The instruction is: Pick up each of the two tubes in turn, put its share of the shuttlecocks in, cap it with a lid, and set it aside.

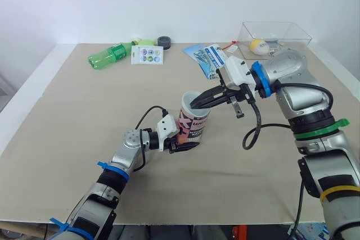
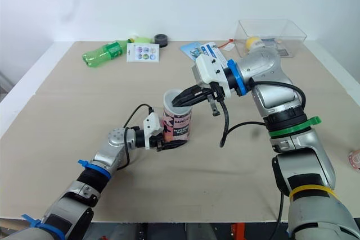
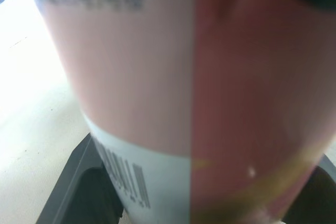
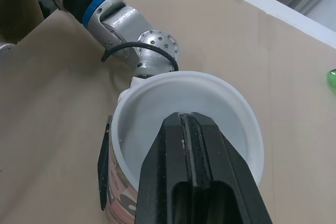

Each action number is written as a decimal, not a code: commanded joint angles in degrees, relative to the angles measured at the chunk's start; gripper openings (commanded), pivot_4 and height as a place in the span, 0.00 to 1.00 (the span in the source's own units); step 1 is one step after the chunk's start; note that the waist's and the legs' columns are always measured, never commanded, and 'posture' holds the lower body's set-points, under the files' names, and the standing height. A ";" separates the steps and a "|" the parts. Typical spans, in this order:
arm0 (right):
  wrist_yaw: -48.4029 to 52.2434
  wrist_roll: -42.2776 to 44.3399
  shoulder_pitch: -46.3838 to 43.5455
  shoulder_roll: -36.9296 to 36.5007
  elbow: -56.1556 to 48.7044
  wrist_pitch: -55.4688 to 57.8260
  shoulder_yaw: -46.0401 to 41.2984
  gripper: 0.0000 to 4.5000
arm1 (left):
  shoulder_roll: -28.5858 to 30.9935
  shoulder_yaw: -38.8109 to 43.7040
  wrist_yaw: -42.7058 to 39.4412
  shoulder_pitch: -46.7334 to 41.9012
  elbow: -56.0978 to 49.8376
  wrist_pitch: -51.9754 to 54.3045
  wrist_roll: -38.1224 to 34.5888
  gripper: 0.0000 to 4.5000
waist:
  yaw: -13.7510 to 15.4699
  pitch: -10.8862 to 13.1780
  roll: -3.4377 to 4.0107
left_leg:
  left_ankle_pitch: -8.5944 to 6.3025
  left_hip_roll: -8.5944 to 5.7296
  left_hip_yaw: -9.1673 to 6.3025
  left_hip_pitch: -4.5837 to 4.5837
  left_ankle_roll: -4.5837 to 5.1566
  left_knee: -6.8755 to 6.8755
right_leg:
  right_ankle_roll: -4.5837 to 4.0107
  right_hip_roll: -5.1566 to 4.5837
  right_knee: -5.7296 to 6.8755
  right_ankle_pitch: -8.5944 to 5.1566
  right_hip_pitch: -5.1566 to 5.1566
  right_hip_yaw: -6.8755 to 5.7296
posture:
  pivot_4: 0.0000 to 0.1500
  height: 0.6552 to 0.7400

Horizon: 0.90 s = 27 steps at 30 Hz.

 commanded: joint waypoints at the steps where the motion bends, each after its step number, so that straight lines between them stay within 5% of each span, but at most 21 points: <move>1: 2.40 -2.29 -0.53 -0.28 1.39 -1.28 3.18 0.01 | 0.59 -0.68 0.21 1.60 2.65 1.25 1.47 0.62 | -0.04 -0.01 0.00 | 0.00 0.00 0.00 0.00 0.00 0.00 | 0.00 0.00 0.00 0.00 0.00 0.00 | 1.00 1.00; 20: 2.09 -7.65 -2.58 4.07 4.16 6.99 7.68 0.01 | 0.01 -0.41 0.82 1.70 2.72 0.35 1.90 0.62 | -0.63 -0.54 0.07 | -0.01 0.03 0.00 0.20 -0.01 -0.01 | -0.17 0.03 0.00 0.14 0.00 0.00 | 1.00 1.00; 27: 2.39 -8.78 -1.80 7.60 6.02 -3.87 7.03 0.01 | -0.19 -0.35 0.81 1.51 2.92 0.29 1.88 0.62 | -1.04 -0.87 0.01 | -0.02 0.03 0.00 0.35 -0.03 -0.03 | -0.17 0.02 0.00 0.14 -0.01 0.00 | 1.00 1.00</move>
